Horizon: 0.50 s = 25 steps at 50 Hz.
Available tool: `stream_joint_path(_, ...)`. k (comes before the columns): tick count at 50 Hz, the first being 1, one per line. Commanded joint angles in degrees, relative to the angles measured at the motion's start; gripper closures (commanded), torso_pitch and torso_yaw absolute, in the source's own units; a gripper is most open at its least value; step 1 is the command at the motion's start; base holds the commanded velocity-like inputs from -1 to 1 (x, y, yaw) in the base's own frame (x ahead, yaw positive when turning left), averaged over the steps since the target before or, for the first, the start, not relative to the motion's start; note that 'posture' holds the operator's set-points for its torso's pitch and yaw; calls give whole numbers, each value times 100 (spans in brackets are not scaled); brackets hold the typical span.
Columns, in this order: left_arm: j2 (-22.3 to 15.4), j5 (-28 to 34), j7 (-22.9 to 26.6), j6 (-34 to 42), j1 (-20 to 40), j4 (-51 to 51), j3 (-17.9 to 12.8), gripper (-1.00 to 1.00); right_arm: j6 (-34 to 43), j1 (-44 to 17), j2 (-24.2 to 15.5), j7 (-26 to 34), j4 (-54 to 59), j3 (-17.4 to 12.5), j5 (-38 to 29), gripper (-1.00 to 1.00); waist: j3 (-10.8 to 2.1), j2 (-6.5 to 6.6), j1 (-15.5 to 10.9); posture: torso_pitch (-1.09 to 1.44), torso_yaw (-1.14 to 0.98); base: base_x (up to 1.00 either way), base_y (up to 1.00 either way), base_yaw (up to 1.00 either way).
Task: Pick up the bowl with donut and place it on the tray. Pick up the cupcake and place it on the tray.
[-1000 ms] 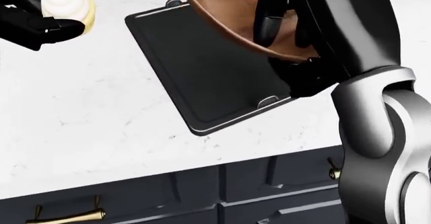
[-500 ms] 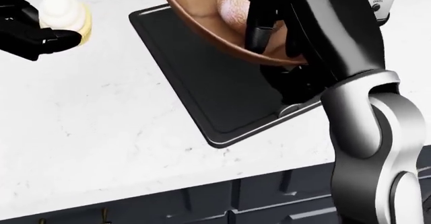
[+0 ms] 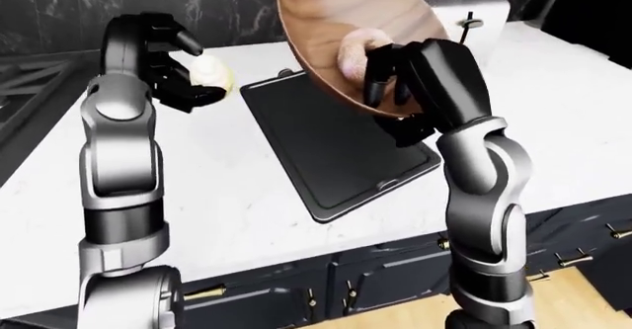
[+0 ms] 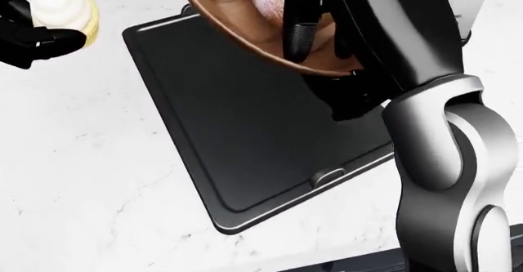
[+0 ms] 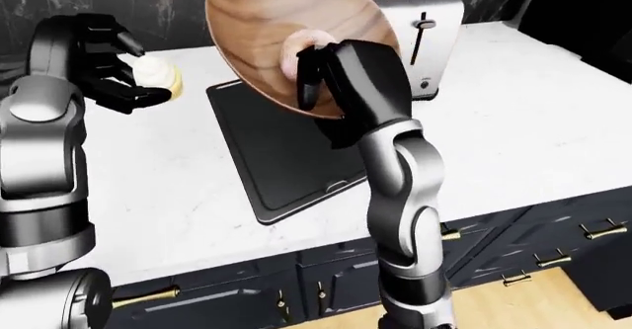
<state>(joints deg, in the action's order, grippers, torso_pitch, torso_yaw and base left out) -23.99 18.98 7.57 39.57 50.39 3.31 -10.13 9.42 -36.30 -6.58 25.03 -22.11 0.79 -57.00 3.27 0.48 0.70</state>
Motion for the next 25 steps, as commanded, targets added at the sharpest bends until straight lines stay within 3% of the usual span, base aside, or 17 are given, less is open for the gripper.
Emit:
stream_joint_path(1,-56,17,-22,-49,169,-362,-35,100,-58,-243,-22,-112,-328,-90,-19,100,-207,56,27,0,0,0,0,0)
stream_joint_path(4,-69,29,23,57,183,-476,-28,100,-51,-314,9,81,-377,-46,6,100,-250,0,14,0,0,0,0,0)
stream_joint_path(13,-113,40,100,153,180,-640,-57,100,-182,-444,91,432,-215,52,13,100,-196,24,56,0,0,0,0,0)
stream_joint_path(25,-231,-70,147,283,-55,-1000,-213,100,-669,-759,170,20,885,135,-34,100,-191,98,99,0,0,0,0,0)
